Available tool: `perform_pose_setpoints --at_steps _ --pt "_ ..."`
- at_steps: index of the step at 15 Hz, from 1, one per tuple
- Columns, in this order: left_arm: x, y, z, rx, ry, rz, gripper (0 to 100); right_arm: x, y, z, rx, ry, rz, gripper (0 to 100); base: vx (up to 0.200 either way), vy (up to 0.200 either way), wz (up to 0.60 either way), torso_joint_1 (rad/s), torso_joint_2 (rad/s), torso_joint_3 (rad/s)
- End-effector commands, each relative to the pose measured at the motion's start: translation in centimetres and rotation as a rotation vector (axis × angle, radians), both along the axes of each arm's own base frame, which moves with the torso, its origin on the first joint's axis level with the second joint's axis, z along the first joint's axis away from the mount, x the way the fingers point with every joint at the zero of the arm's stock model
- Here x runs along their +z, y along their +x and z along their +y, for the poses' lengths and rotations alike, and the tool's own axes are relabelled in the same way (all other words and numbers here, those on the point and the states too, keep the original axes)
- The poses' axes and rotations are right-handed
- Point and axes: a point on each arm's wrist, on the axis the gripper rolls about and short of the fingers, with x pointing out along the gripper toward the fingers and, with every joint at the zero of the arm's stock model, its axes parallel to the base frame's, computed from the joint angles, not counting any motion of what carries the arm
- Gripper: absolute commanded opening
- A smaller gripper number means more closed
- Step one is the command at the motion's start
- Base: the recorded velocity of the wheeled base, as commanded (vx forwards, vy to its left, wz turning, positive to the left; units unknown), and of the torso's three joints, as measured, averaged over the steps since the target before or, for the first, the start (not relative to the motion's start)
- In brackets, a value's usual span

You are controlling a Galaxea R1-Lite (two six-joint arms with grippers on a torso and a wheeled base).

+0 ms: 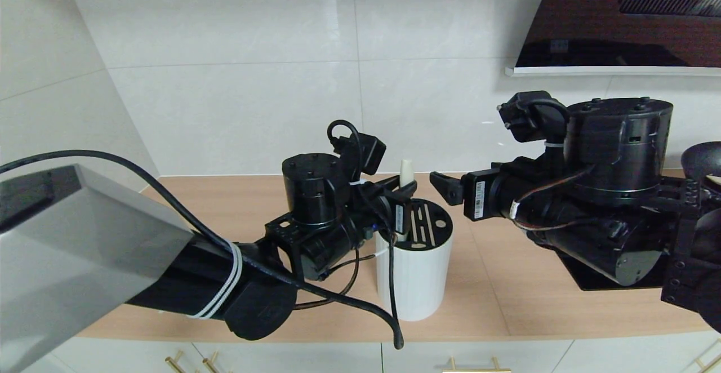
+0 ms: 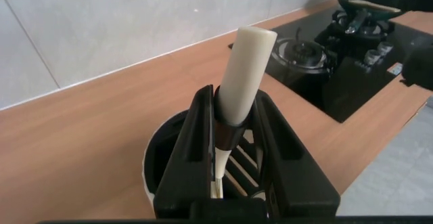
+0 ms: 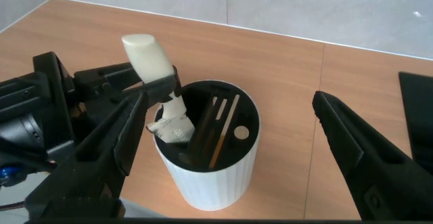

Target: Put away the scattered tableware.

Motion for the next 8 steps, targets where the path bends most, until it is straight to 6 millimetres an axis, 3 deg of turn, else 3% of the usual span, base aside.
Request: perform_pose_setpoints --at_steps 1,5,6,8 --pt "-0.52 0.14 -0.1 0.002 0.008 0.01 0 -0.18 0.09 0.11 0.001 -0.004 0.004 100 0.0 0.0 0.0 0.0 0.0 0.0" --pt "-0.64 0.17 -0.13 0.002 0.01 0.013 0 -0.08 0.04 0.06 0.001 -0.002 0.002 100 0.0 0.0 0.0 0.0 0.0 0.0" --pt "-0.67 0.16 -0.11 0.002 0.011 0.014 100 -0.13 0.06 0.08 0.0 -0.001 0.003 100 0.0 0.0 0.0 0.0 0.0 0.0" --pt "-0.7 0.19 -0.14 0.002 0.011 0.014 100 -0.13 0.07 0.08 -0.001 -0.003 0.003 100 0.0 0.0 0.0 0.0 0.0 0.0"
